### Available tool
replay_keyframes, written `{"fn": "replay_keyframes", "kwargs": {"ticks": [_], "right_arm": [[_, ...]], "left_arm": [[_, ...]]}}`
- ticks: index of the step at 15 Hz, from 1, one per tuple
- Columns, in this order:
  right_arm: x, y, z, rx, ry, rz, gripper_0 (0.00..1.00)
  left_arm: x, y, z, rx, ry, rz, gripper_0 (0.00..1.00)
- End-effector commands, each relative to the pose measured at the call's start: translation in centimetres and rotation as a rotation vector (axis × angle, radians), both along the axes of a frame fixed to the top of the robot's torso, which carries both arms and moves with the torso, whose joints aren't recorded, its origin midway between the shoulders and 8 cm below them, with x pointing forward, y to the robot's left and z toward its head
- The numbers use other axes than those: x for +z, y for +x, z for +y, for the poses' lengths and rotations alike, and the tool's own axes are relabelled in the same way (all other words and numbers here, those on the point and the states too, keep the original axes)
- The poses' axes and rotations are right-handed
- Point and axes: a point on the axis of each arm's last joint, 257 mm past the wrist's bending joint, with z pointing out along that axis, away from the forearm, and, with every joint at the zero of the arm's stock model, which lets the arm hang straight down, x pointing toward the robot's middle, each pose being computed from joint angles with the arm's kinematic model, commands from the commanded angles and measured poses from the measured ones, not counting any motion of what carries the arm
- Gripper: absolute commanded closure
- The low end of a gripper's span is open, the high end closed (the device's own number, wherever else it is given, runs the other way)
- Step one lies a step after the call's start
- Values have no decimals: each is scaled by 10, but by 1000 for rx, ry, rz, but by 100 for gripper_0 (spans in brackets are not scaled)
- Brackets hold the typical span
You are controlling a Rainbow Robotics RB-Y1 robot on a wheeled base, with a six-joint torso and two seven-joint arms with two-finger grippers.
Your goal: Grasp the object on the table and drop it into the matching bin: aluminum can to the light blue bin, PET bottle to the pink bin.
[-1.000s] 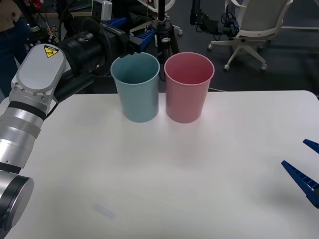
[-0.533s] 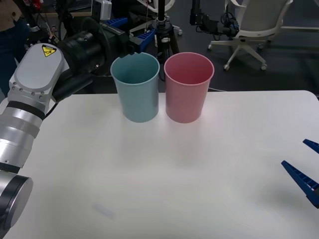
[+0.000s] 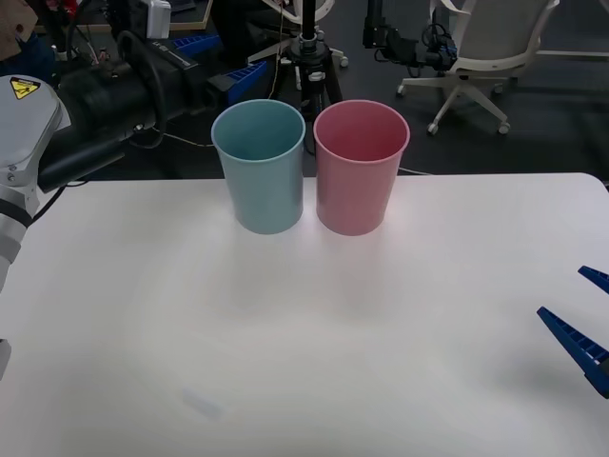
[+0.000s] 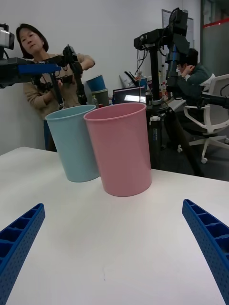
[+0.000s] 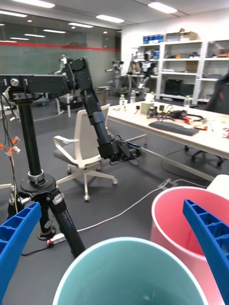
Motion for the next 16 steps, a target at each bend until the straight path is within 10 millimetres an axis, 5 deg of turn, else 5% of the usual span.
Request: {"fn": "replay_keyframes", "kwargs": {"ticks": [1, 9, 16], "right_arm": [[0, 0, 0, 0, 0, 0, 0], [0, 0, 0, 0, 0, 0, 0], [0, 0, 0, 0, 0, 0, 0]], "left_arm": [[-4, -15, 17, -42, 13, -17, 0], [-19, -65, 66, -79, 18, -35, 0], [-61, -136, 108, -50, 15, -29, 0]]}}
